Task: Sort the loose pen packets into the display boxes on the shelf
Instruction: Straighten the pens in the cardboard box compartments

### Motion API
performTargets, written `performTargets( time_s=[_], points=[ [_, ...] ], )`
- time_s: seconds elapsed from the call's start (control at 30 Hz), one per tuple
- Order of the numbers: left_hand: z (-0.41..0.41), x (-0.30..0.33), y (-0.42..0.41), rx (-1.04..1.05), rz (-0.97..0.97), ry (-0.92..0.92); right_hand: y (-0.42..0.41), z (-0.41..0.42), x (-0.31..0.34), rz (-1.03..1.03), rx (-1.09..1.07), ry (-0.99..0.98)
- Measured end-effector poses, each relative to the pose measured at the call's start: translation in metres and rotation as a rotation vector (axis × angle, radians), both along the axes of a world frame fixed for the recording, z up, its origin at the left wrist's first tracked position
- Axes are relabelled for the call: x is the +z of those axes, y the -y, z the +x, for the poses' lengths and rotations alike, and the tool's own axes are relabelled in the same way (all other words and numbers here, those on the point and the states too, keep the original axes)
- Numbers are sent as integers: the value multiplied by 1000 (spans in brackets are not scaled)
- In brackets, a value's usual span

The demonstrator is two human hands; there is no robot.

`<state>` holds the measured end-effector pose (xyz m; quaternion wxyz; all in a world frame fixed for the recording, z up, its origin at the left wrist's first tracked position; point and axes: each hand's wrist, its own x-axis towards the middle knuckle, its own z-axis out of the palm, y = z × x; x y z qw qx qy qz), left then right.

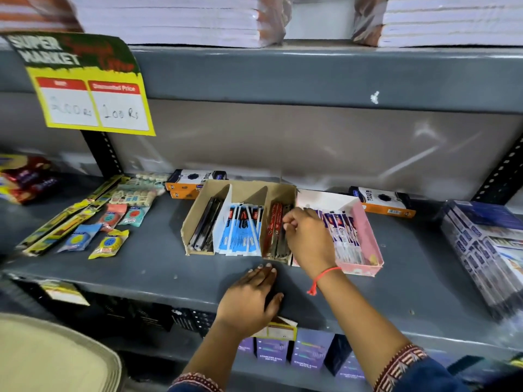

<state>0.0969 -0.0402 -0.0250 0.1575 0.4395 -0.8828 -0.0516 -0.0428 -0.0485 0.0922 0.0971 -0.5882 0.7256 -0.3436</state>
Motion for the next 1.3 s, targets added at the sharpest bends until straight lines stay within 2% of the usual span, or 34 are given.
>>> performTargets(
  time_s=[0.17, 0.27, 0.37, 0.47, 0.63, 0.87, 1.3],
  points=[
    [43, 1, 8, 75, -27, -15, -2, 44, 3, -16, 81, -30],
    [64, 0, 14, 77, -22, -4, 3, 69, -3, 42, 129, -129],
    [85, 1, 23, 68, -25, -8, 11, 92, -15, 210, 155, -269],
    [103, 0, 32, 75, -16, 0, 24, 106, -29, 392, 77, -350],
    [105, -5, 33, 35, -34, -52, 44, 109, -39, 537, -55, -407],
    [107, 1, 32, 16, -90, -123, 62, 107, -40, 552, -104, -426],
    [106, 5, 31, 19, -85, -87, 61, 117, -47, 537, -117, -410]
  ],
)
